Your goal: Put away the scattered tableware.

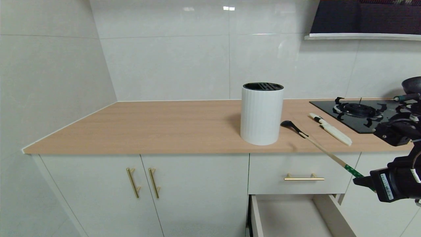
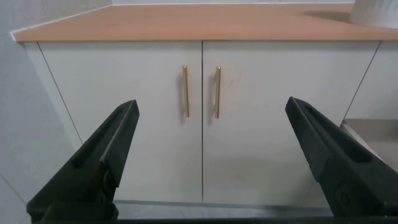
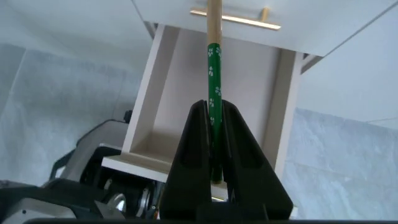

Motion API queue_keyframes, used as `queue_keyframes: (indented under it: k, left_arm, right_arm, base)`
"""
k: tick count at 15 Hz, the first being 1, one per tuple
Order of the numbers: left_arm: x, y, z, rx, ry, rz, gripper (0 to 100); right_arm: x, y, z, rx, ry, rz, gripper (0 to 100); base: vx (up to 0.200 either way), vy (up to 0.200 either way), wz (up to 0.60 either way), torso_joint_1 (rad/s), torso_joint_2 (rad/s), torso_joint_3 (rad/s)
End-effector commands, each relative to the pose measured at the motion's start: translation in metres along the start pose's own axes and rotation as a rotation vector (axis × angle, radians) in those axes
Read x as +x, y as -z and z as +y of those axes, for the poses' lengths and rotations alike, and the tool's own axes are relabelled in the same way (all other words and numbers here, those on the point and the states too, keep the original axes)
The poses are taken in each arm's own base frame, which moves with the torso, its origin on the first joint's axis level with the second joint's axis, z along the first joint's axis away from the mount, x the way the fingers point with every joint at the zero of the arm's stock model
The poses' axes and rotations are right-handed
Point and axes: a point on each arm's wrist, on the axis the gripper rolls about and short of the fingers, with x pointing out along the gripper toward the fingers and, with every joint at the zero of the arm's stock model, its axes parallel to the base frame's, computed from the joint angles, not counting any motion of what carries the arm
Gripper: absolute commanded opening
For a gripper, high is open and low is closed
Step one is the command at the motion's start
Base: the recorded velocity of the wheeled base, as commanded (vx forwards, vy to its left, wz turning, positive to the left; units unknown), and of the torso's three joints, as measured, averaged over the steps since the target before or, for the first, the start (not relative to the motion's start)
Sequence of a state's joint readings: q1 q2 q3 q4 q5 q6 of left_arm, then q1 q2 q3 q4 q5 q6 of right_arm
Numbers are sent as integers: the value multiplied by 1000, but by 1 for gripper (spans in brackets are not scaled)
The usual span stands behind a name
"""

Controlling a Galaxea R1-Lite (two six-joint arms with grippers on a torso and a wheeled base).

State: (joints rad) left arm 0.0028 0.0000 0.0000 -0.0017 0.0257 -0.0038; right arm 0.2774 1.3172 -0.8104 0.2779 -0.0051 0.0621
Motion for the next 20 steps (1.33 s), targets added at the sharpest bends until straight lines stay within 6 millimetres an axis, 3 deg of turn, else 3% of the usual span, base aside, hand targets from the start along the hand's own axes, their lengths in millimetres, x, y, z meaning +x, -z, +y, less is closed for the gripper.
queue_keyframes:
  k: [1, 14, 20]
  left_arm:
    - [0, 0, 0, -1, -1, 0, 100]
    - [0, 0, 0, -1, -1, 0, 100]
    - [0, 0, 0, -1, -1, 0, 100]
  right_arm:
    - [2, 3, 4, -15, -11, 17, 0]
    - [17, 12, 6, -84, -19, 86, 0]
    - [26, 12, 7, -87, -24, 120, 0]
  base:
    - [0, 0, 0, -134, 344, 198]
    - [0, 0, 0, -154, 449, 287]
    - [0, 0, 0, -3, 28, 17]
